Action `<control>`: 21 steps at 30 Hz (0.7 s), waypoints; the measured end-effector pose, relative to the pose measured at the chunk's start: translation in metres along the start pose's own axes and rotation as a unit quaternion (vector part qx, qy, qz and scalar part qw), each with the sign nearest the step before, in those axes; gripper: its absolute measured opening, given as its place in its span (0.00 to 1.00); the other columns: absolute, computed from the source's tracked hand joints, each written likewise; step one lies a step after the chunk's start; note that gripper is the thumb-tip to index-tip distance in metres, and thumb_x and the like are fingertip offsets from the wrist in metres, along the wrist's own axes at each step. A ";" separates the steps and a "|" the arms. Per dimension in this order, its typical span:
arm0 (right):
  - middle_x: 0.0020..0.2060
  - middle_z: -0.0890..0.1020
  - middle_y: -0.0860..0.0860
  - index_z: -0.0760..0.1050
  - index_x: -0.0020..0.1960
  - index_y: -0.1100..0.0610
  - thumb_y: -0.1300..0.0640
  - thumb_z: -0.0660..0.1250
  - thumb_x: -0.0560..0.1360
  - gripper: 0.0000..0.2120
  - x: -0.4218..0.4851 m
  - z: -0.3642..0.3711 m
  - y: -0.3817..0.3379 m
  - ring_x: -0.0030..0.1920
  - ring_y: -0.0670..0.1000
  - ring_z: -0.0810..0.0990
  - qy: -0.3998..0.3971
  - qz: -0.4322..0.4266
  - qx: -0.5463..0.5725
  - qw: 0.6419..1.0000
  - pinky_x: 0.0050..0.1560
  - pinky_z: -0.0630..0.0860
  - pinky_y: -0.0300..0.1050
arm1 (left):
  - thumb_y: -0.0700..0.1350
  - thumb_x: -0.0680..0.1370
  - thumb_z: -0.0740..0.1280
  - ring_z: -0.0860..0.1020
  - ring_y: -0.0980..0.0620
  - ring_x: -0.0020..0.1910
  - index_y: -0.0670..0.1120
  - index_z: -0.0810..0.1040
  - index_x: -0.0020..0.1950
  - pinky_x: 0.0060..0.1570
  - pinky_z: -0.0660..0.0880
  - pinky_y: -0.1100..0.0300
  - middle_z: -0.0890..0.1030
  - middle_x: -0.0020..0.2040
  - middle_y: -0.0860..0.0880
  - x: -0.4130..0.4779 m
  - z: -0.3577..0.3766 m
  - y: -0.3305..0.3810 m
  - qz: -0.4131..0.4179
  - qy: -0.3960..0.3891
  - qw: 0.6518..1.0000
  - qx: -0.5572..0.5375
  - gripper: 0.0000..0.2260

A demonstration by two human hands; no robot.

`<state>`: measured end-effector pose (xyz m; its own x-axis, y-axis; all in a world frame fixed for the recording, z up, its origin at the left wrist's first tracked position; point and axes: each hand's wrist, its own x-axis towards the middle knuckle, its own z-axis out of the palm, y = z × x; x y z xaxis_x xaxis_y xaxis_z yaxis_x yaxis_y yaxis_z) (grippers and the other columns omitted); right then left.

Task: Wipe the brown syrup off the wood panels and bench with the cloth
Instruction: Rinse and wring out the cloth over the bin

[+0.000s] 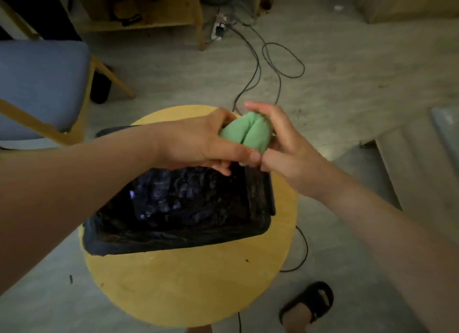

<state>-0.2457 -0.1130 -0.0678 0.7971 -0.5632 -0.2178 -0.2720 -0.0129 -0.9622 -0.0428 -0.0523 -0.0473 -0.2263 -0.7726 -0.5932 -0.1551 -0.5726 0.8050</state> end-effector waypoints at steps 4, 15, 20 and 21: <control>0.68 0.74 0.54 0.70 0.70 0.42 0.56 0.59 0.75 0.25 -0.050 -0.069 0.033 0.65 0.54 0.79 0.140 0.034 0.222 0.964 0.61 0.80 0.56 | 0.46 0.76 0.76 0.86 0.49 0.45 0.46 0.67 0.67 0.48 0.84 0.57 0.85 0.49 0.39 0.064 0.072 0.041 0.031 0.025 0.998 0.054 0.25; 0.43 0.87 0.51 0.83 0.49 0.53 0.61 0.69 0.78 0.06 -0.261 -0.285 0.144 0.46 0.51 0.84 0.439 0.071 0.255 0.858 0.52 0.78 0.52 | 0.45 0.81 0.70 0.86 0.49 0.54 0.41 0.81 0.59 0.60 0.82 0.51 0.87 0.53 0.45 0.246 0.345 0.156 0.040 0.036 0.996 -0.064 0.10; 0.54 0.85 0.54 0.82 0.57 0.49 0.54 0.67 0.70 0.16 -0.356 -0.364 0.176 0.56 0.58 0.85 0.464 0.120 0.157 0.863 0.62 0.80 0.63 | 0.50 0.81 0.71 0.87 0.47 0.49 0.41 0.82 0.54 0.53 0.84 0.53 0.88 0.47 0.44 0.300 0.477 0.205 0.024 -0.019 0.999 -0.035 0.12; 0.53 0.84 0.53 0.80 0.56 0.49 0.51 0.68 0.69 0.16 -0.374 -0.376 0.180 0.55 0.55 0.85 0.476 0.109 0.165 0.857 0.60 0.81 0.60 | 0.54 0.80 0.71 0.87 0.48 0.48 0.41 0.82 0.54 0.52 0.84 0.52 0.88 0.47 0.45 0.309 0.500 0.212 0.012 -0.021 1.000 -0.012 0.15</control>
<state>-0.7955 -0.2160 -0.0979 -0.0970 -0.9435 -0.3169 -0.0662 0.3238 -0.9438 -0.6262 -0.2753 -0.0544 -0.2693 -0.7744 -0.5725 -0.1257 -0.5611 0.8181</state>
